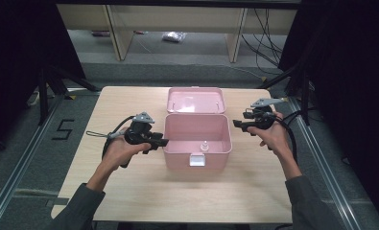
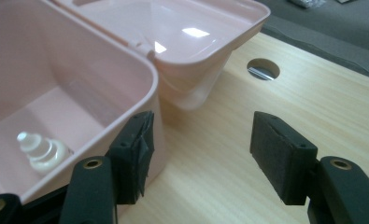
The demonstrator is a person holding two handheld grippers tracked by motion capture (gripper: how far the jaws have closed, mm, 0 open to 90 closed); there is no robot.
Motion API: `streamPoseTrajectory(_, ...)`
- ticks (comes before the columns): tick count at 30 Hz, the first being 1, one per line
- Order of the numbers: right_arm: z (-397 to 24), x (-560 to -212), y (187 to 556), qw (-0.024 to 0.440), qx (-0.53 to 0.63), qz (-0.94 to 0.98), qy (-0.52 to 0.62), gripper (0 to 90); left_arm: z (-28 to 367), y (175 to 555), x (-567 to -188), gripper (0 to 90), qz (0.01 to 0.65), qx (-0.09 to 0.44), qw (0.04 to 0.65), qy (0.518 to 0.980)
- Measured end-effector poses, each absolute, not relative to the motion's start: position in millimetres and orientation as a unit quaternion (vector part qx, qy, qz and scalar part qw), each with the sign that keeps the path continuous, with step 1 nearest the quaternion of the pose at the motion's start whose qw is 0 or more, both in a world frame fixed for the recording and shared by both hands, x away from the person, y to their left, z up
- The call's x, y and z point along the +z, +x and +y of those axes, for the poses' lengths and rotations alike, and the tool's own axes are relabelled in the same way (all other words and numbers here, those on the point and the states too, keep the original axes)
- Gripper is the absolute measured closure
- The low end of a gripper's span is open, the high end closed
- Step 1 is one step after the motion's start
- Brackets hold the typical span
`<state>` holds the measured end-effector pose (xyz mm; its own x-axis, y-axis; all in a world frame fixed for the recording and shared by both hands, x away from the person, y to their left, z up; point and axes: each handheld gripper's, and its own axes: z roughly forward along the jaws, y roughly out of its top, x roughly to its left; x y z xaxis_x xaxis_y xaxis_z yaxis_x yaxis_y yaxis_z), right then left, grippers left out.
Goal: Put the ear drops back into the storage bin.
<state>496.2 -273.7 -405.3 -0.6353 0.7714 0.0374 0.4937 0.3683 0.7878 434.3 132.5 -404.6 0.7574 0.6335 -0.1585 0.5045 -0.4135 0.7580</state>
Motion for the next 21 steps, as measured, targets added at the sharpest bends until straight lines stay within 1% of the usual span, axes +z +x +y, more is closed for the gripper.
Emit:
streamPoseTrajectory(2,-273.4,-402.8,501.9,0.187,0.403,0.810,0.384,40.8,134.0,435.0,-403.7,61.3,0.333,0.077,0.413,0.844)
streamPoseTrajectory(4,-270.7,-399.3,504.9,0.179,0.405,0.806,0.392,41.1,133.9,435.6,-403.6,61.2,0.334,0.079,0.414,0.843)
streamPoseTrajectory(6,-268.2,-396.0,509.7,0.189,0.404,0.806,0.390,41.1,133.5,437.7,-403.6,60.5,0.333,0.081,0.412,0.844)
streamPoseTrajectory(7,-266.7,-394.6,511.8,0.180,0.406,0.806,0.391,41.1,132.7,439.6,-403.5,59.8,0.336,0.079,0.413,0.843)
streamPoseTrajectory(9,-264.3,-393.2,516.2,0.193,0.405,0.804,0.392,41.1,131.5,444.3,-403.0,59.5,0.338,0.084,0.410,0.843)
streamPoseTrajectory(10,-263.0,-392.1,516.3,0.187,0.403,0.801,0.400,41.1,130.0,448.1,-403.0,59.4,0.343,0.087,0.407,0.842)
streamPoseTrajectory(12,-262.8,-390.7,521.8,0.193,0.403,0.804,0.392,41.1,129.0,454.7,-402.8,58.7,0.348,0.090,0.401,0.843)
streamPoseTrajectory(15,-258.9,-389.8,526.4,0.183,0.402,0.800,0.406,41.1,128.1,461.8,-403.3,57.9,0.354,0.090,0.401,0.840)
streamPoseTrajectory(19,-253.1,-390.7,532.8,0.184,0.402,0.798,0.410,41.6,127.2,472.5,-402.3,58.4,0.359,0.092,0.397,0.840)
streamPoseTrajectory(20,-252.8,-391.7,535.1,0.192,0.401,0.801,0.401,41.7,126.7,474.7,-401.7,58.4,0.361,0.093,0.393,0.841)
streamPoseTrajectory(21,-251.5,-390.1,535.4,0.185,0.398,0.801,0.408,41.8,126.0,476.8,-401.6,58.4,0.361,0.095,0.389,0.842)
